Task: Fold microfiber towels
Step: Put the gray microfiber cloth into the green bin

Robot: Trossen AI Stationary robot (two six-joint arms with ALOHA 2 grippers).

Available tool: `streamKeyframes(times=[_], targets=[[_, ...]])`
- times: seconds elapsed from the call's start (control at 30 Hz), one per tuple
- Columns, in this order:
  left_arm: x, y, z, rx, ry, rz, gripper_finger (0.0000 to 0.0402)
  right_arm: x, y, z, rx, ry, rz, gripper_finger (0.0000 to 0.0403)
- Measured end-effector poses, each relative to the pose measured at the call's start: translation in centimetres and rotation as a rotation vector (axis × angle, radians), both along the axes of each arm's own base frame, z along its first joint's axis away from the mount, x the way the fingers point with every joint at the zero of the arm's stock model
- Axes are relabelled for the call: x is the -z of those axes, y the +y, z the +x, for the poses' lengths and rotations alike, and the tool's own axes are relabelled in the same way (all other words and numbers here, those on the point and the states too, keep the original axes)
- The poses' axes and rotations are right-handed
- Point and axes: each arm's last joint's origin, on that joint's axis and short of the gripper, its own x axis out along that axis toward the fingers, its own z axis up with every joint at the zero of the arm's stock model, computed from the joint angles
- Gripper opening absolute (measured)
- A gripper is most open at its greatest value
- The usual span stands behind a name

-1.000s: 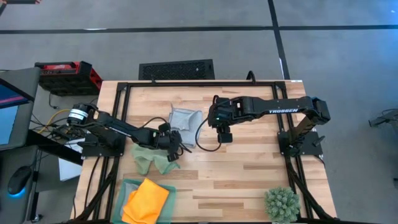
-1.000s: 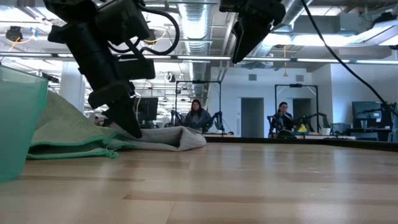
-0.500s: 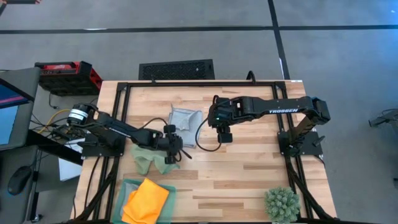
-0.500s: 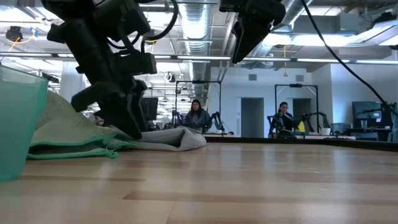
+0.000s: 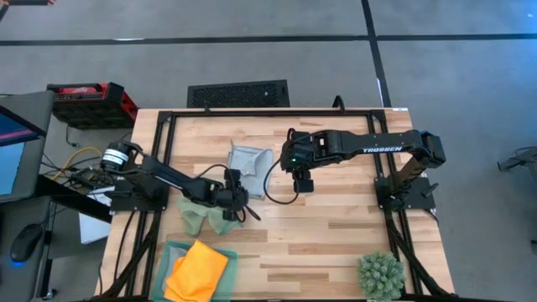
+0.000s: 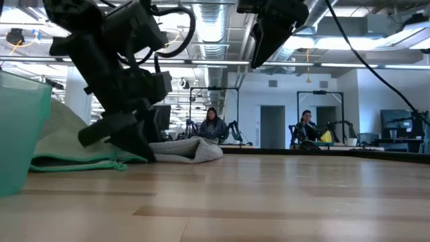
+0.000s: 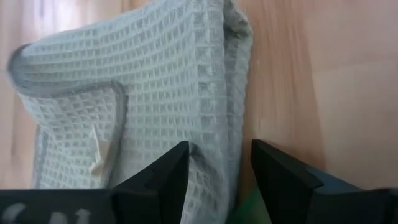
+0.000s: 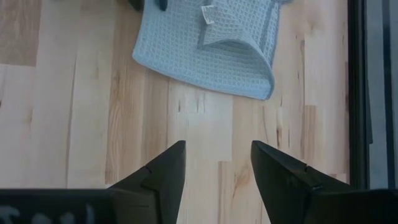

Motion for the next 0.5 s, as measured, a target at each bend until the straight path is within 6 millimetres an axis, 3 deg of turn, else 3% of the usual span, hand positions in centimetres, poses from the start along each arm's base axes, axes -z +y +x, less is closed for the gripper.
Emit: streamKeyframes(times=[0.2,0.43,0.5], targets=[[0.53,0.10,0.10,-0.028,0.010,0.055,0.0154,0.00,0.00,-0.01,0.000,0.001,0.000,0.0205],[0.82,0.33,-0.13,-0.039,0.034,0.079,0.0024,0.01,0.00,-0.02,0.000,0.002,0.000,0.0205],[0.79,0.36,-0.17,-0.049,0.031,0.078,0.0011,0.01,0.00,-0.02,0.000,0.002,0.000,0.0205]])
